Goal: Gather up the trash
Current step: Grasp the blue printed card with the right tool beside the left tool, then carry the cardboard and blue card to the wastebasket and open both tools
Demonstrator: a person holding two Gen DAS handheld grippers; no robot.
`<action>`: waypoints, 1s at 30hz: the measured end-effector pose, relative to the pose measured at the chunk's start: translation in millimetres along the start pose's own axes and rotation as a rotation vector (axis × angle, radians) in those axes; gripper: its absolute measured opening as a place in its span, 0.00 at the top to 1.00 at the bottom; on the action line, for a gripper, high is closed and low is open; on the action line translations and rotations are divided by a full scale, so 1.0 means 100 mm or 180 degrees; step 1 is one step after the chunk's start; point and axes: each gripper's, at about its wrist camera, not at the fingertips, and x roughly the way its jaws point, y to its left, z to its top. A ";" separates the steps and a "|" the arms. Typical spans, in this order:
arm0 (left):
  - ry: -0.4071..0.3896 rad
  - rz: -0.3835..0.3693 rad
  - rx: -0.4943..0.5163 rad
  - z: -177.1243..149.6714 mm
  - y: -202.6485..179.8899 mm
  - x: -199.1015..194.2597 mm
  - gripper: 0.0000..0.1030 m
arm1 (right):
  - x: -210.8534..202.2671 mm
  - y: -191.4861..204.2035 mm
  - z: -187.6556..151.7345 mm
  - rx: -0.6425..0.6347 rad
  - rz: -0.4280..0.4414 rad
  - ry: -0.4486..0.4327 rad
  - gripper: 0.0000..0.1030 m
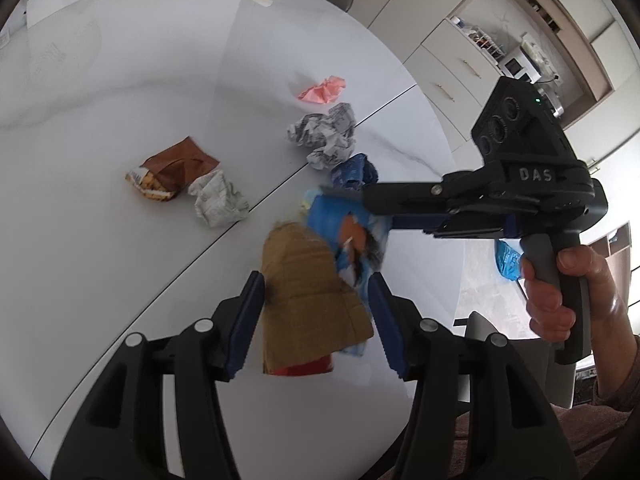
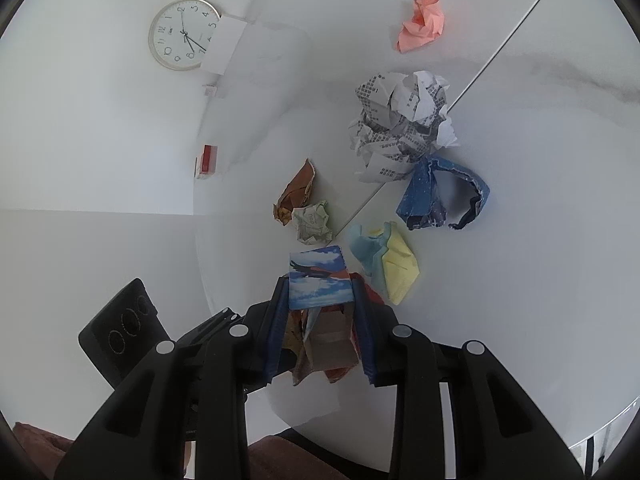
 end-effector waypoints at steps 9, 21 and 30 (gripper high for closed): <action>0.0085 0.0084 -0.0038 -0.05 0.03 0.01 0.37 | -0.36 0.04 0.05 -0.0131 -0.0160 -0.0328 0.69; 0.0207 0.0482 0.0256 -0.07 -0.17 0.23 0.62 | -1.32 -0.24 -0.36 -0.0026 -0.0444 -0.0901 0.69; 0.0068 0.0597 0.0334 -0.06 -0.42 0.04 0.65 | -1.90 -0.77 -0.88 0.0307 -0.0825 -0.1286 0.69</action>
